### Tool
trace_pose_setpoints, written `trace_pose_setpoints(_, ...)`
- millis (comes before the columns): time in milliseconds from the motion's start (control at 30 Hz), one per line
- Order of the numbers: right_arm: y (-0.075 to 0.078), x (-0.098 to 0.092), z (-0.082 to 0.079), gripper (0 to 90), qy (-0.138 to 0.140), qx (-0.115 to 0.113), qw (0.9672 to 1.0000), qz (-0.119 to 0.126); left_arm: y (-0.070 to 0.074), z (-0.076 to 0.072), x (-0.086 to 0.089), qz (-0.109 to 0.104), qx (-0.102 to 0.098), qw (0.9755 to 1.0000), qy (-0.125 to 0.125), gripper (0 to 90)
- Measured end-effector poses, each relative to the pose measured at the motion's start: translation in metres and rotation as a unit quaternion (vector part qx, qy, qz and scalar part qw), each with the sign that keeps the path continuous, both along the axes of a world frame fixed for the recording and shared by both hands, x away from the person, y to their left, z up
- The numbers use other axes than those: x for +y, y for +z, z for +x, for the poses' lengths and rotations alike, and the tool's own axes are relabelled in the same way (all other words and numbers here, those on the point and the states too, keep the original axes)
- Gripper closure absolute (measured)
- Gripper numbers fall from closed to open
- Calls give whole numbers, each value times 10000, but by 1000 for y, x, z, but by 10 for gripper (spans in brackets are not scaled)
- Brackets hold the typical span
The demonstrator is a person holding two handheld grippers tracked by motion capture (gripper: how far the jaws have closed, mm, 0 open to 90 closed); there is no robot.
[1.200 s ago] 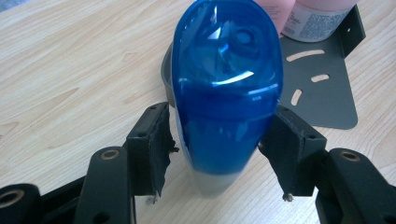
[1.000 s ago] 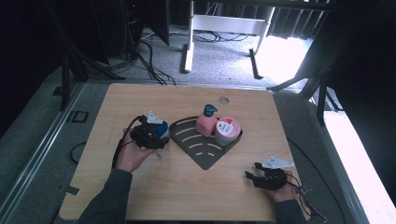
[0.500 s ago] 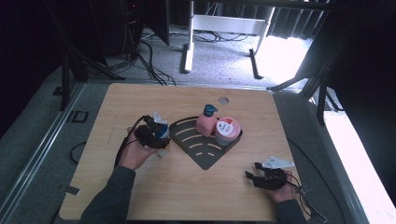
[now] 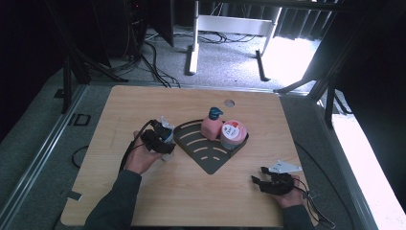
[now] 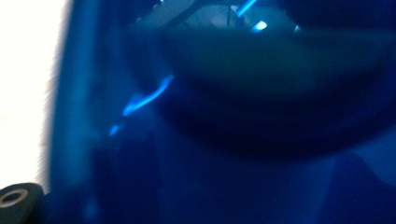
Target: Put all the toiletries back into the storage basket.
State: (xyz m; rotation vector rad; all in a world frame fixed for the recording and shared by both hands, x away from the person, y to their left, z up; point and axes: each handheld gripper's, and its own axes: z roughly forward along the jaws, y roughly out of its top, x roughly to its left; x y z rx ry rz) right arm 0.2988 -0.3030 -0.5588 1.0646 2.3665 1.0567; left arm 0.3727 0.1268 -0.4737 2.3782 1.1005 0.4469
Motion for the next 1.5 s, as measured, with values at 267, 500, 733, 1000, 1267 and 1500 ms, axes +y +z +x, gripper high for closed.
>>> trace_pose_setpoints(267, 0, 0, 0, 401, 0, 1, 10000, 0, -3, 0, -2, -13, 16, 10000, -6, 473)
trace_pose_setpoints(500, 0, 0, 0, 401, 1, 2, 10000, -1, -3, 0, -2, -57, 52, 10000, -16, 511)
trace_pose_setpoints(733, 0, 0, 0, 401, 1, 1, 10000, 0, -1, -1, -1, -114, 143, 9998, -103, 544)
trace_pose_setpoints(1000, 0, 0, 0, 401, 1, 1, 10000, 1, 2, -3, -3, -72, 82, 9999, -84, 550)
trace_pose_setpoints(1267, 0, 0, 0, 401, 2, 0, 10000, 0, 15, -6, -1, -176, -80, 9998, -17, 551)
trace_pose_setpoints(1500, 0, 0, 0, 401, 8, -1, 10000, -2, 25, -6, -3, -204, -155, 9997, -37, 550)
